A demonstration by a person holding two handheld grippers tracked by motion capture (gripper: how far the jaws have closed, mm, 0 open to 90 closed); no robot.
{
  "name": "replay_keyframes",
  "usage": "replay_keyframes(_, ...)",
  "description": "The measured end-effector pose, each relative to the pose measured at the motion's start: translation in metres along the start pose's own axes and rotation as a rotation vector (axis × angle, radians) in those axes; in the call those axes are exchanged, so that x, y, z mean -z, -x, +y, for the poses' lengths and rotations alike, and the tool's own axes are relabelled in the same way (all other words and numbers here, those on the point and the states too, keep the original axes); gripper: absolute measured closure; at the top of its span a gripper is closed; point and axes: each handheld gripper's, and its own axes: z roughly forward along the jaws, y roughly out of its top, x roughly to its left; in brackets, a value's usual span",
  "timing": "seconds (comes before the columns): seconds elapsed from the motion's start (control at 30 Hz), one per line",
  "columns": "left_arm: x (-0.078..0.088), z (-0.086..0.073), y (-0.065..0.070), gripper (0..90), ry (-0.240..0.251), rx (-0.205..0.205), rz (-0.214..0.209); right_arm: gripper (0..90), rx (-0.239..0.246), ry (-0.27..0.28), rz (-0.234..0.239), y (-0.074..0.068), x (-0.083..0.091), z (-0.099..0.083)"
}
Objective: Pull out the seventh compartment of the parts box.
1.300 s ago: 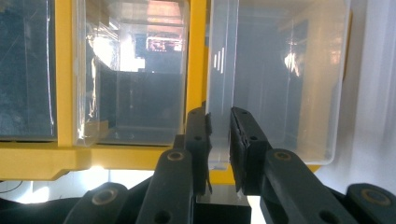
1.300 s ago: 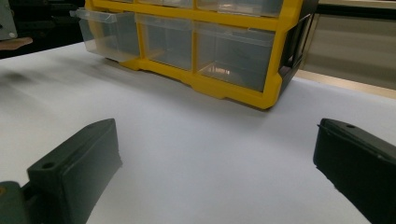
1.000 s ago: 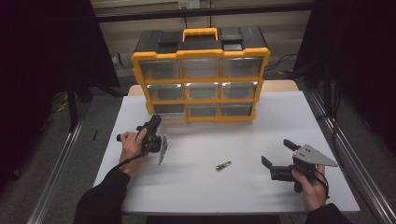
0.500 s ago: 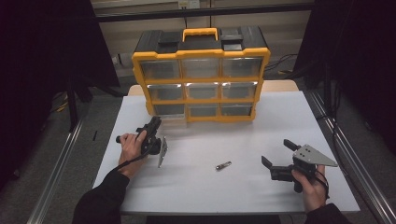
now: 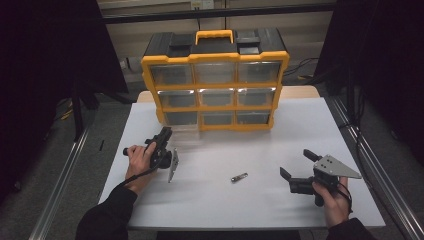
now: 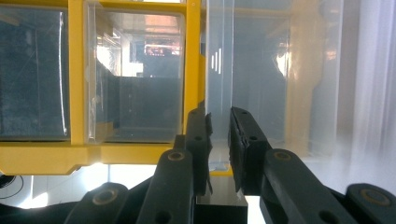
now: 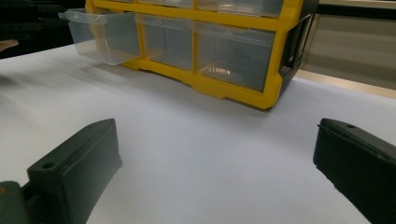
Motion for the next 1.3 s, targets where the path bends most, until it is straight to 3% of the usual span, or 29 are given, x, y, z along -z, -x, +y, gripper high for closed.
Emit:
replay_keyframes(0.03,0.000,0.000,0.000,78.7,-0.003,-0.005,-0.001,0.2,0.000,-0.001,0.002,0.000,0.000,0.000)
replay_keyframes(0.1,0.001,-0.001,0.002,78.7,0.011,0.022,0.015,0.2,0.000,-0.002,0.003,0.000,0.000,0.000)
replay_keyframes(0.2,0.002,-0.001,0.001,78.7,0.022,0.012,0.007,0.2,-0.001,0.001,0.003,0.000,0.000,0.000)
replay_keyframes(0.23,0.002,-0.001,0.002,78.8,0.028,0.027,0.003,0.2,-0.001,0.001,0.002,0.000,0.000,0.000)
replay_keyframes(0.27,0.004,0.000,0.000,78.8,0.017,-0.007,0.002,0.2,-0.001,0.001,0.002,0.000,0.000,0.000)
replay_keyframes(0.3,0.005,-0.001,0.001,78.8,0.026,0.017,0.004,0.2,-0.002,0.002,0.003,-0.001,0.000,0.000)
replay_keyframes(0.63,0.009,0.001,0.000,78.7,0.009,0.006,-0.007,0.2,0.000,-0.003,0.005,0.000,0.000,0.000)
replay_keyframes(0.67,0.010,0.001,0.001,78.7,0.017,0.020,-0.010,0.2,-0.001,0.001,0.003,0.000,0.000,0.000)
replay_keyframes(0.73,0.011,0.001,-0.001,78.7,0.013,-0.001,-0.008,0.2,-0.003,0.002,0.002,0.000,0.000,0.000)
replay_keyframes(0.77,0.011,0.001,0.000,78.7,0.020,0.015,-0.010,0.2,-0.003,0.002,0.002,0.000,0.000,0.000)
replay_keyframes(0.97,0.015,0.001,-0.001,78.7,0.038,0.006,-0.010,0.2,0.000,0.001,0.004,0.000,0.000,0.000)
replay_keyframes(1.0,0.015,0.001,0.001,78.8,0.052,0.029,-0.002,0.2,0.000,-0.001,0.006,0.000,0.000,0.000)
replay_keyframes(1.07,0.018,0.001,-0.001,78.7,0.032,0.008,-0.008,0.2,-0.001,0.000,0.005,-0.001,0.000,0.000)
replay_keyframes(1.1,0.018,0.000,0.000,78.7,0.052,0.020,-0.006,0.2,-0.002,0.001,0.003,-0.001,0.000,0.000)
replay_keyframes(1.13,0.020,0.001,-0.002,78.7,0.036,-0.007,-0.011,0.2,0.000,0.001,0.002,0.000,0.000,0.000)
replay_keyframes(1.23,0.022,0.002,-0.001,78.7,0.040,0.011,-0.006,0.2,0.000,0.002,0.003,-0.001,-0.001,0.000)
replay_keyframes(1.27,0.021,0.001,0.000,78.7,0.054,0.037,0.000,0.2,0.004,0.006,0.007,0.000,0.000,0.000)
replay_keyframes(1.3,0.023,0.001,-0.001,78.7,0.028,0.019,-0.012,0.2,0.002,0.001,0.005,0.000,0.000,0.000)
